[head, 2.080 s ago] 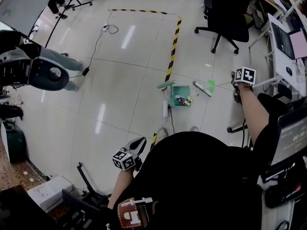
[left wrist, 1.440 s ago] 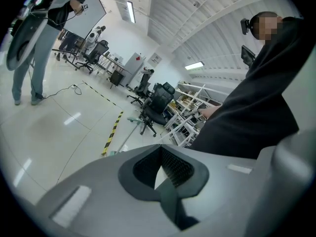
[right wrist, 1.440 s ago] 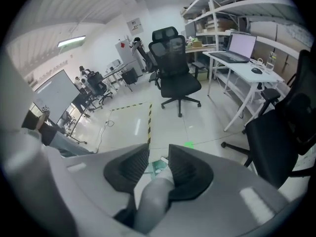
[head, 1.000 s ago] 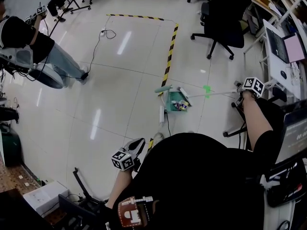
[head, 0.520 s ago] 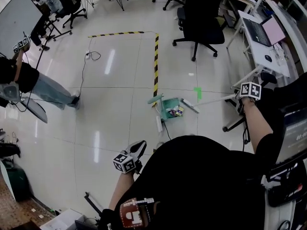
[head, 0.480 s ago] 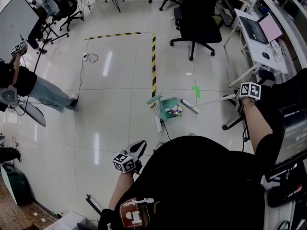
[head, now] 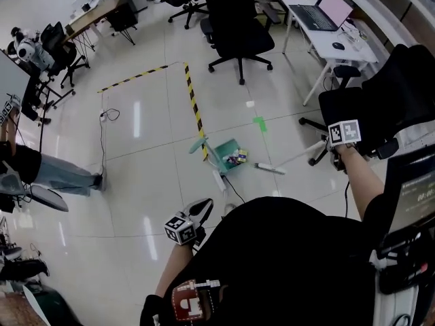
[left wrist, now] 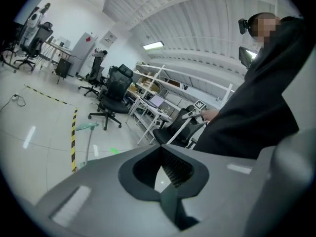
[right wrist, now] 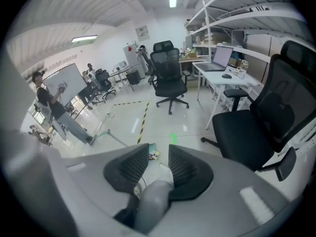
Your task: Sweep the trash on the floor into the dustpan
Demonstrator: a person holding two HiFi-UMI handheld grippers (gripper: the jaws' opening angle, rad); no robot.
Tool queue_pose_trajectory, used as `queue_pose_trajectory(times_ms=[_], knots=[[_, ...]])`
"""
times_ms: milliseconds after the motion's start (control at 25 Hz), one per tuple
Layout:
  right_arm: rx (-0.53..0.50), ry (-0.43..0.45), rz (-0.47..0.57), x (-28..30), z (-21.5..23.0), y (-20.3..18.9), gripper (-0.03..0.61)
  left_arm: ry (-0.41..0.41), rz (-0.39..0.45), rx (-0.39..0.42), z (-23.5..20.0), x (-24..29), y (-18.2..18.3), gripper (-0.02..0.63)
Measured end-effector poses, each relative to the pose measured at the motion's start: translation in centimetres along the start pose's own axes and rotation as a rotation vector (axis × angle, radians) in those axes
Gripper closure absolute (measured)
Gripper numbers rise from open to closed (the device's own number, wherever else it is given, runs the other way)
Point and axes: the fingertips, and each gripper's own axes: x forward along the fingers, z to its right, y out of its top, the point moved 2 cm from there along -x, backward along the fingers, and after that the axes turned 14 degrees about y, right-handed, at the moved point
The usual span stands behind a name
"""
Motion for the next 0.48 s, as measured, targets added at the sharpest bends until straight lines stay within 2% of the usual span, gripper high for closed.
queue_pose_trajectory(times_ms=[160,320,480], knots=[[-0.092,0.061,-0.029,-3.1,2.1,-4.0,0.454,0.028,-0.009,0.047,6.1,1.5,-2.1,0.614],[-0.151,0.124,-0.038,-7.4,4.2,-8.7,0.454,0.064,0.029,0.024,13.8,2.0,-5.1,0.614],[-0.192,0.167,-0.042,-11.3,6.7,-13.1,0.454,0.049,-0.002,0.013,22.4,2.4,-9.7,0.614]])
